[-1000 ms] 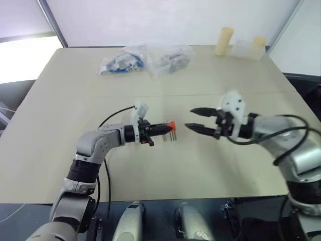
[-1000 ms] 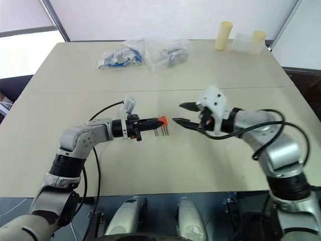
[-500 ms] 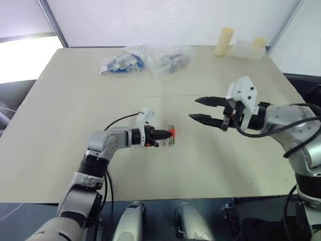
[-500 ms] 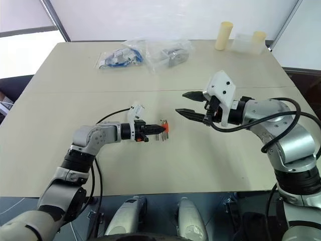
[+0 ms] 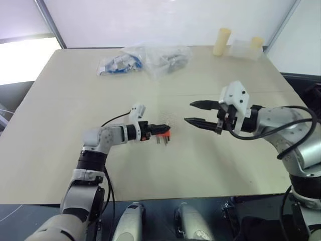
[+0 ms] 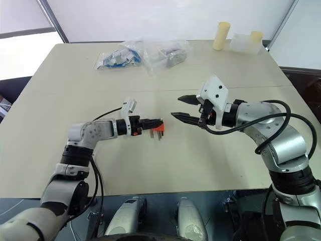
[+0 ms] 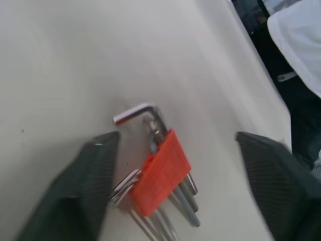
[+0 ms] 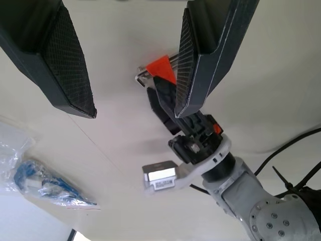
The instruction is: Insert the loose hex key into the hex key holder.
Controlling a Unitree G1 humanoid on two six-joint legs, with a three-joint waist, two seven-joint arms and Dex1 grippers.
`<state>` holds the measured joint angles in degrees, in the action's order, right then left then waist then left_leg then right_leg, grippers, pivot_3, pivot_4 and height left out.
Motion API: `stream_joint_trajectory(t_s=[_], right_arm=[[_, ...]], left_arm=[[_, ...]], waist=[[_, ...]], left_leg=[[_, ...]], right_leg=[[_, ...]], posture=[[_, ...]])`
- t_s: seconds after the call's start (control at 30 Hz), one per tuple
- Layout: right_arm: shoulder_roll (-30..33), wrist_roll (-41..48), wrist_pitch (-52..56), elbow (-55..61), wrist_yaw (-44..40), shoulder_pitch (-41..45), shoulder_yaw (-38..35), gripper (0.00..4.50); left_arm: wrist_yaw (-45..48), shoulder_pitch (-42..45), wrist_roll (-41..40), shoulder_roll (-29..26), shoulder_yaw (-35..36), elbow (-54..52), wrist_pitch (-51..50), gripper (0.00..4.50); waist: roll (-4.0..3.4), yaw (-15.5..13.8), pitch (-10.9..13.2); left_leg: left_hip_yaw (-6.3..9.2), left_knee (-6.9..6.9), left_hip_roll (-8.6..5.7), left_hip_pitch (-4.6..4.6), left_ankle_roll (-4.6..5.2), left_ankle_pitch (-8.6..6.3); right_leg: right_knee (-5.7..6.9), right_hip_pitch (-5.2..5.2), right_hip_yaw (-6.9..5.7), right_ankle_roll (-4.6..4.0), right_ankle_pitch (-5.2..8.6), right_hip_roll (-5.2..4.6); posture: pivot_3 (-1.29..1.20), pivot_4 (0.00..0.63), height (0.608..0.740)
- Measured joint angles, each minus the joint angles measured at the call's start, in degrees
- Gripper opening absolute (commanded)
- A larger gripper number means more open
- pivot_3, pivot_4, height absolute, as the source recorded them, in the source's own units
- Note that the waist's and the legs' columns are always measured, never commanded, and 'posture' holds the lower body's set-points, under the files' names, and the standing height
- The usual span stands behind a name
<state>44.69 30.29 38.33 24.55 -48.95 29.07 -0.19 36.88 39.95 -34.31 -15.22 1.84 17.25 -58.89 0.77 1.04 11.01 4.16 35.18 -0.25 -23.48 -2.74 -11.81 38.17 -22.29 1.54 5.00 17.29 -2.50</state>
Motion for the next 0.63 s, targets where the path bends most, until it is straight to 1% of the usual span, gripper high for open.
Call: stream_joint_trajectory(t_s=[0.17, 0.23, 0.3, 0.43, 0.5, 0.57, 0.63], right_arm=[[0.0, -0.3, 0.0, -0.2, -0.8, 0.3, 0.2, 2.57], [0.0, -0.4, -0.1, -0.2, -1.3, 0.6, 0.5, 2.57], [0.2, -0.8, -0.6, -1.3, -2.3, 1.0, 1.0, 2.57], [2.5, -2.4, -2.2, -4.4, -5.9, 1.8, 2.6, 2.57], [5.5, -3.7, -3.2, -5.9, -8.8, 2.0, 3.7, 2.57], [8.1, -5.3, -4.3, -7.4, -11.9, 1.9, 5.0, 2.57], [10.2, -7.1, -5.7, -8.8, -14.5, 1.8, 6.4, 2.57]], left_arm=[[-3.0, 0.3, 0.6, -3.4, 4.4, 1.3, 1.6, 4.46], [-3.6, 0.6, 1.3, -5.7, 6.1, 2.1, 3.0, 4.46], [-2.3, 0.5, 2.5, -8.7, 5.8, 1.1, 4.8, 4.46], [4.8, -3.4, 4.4, -17.1, 1.3, -9.7, 8.0, 4.46], [9.3, -6.3, 4.3, -21.7, -0.4, -16.4, 8.7, 4.46], [12.2, -8.7, 3.5, -25.0, -0.5, -21.9, 8.7, 4.46], [13.7, -10.3, 1.2, -26.7, 0.9, -25.9, 7.7, 4.46]], waist=[[0.0, 0.0, 0.0], [0.01, -0.1, 0.0], [0.01, -0.2, 0.0], [0.01, -0.3, 0.0], [0.01, -0.3, 0.0], [0.0, -0.3, 0.0], [0.0, -0.3, 0.0]], left_leg=[[0.11, -0.05, 0.01, -0.03, 0.0, 0.0], [0.15, -0.05, 0.0, -0.08, 0.0, 0.0], [0.15, -0.06, -0.02, -0.11, 0.0, 0.0], [0.14, -0.07, -0.06, -0.19, -0.01, 0.0], [0.13, -0.09, -0.05, -0.21, -0.01, -0.01], [0.14, -0.09, -0.03, -0.21, -0.01, -0.01], [0.16, -0.08, 0.01, -0.21, -0.01, -0.01]], right_leg=[[0.0, -0.06, 0.02, 0.0, 0.0, 0.01], [-0.01, -0.11, 0.02, 0.0, 0.0, 0.0], [-0.04, -0.11, 0.01, 0.0, 0.0, -0.05], [-0.1, -0.15, 0.02, 0.0, 0.01, -0.14], [-0.16, -0.16, 0.02, -0.01, 0.01, -0.15], [-0.16, -0.17, 0.01, -0.02, 0.02, -0.17], [-0.17, -0.16, 0.02, -0.03, 0.02, -0.21]], posture=[[0.0, 0.15, 0.74], [0.0, 0.15, 0.74], [0.0, 0.15, 0.74], [0.0, 0.15, 0.74], [0.0, 0.15, 0.74], [0.0, 0.15, 0.74], [0.0, 0.15, 0.74]])
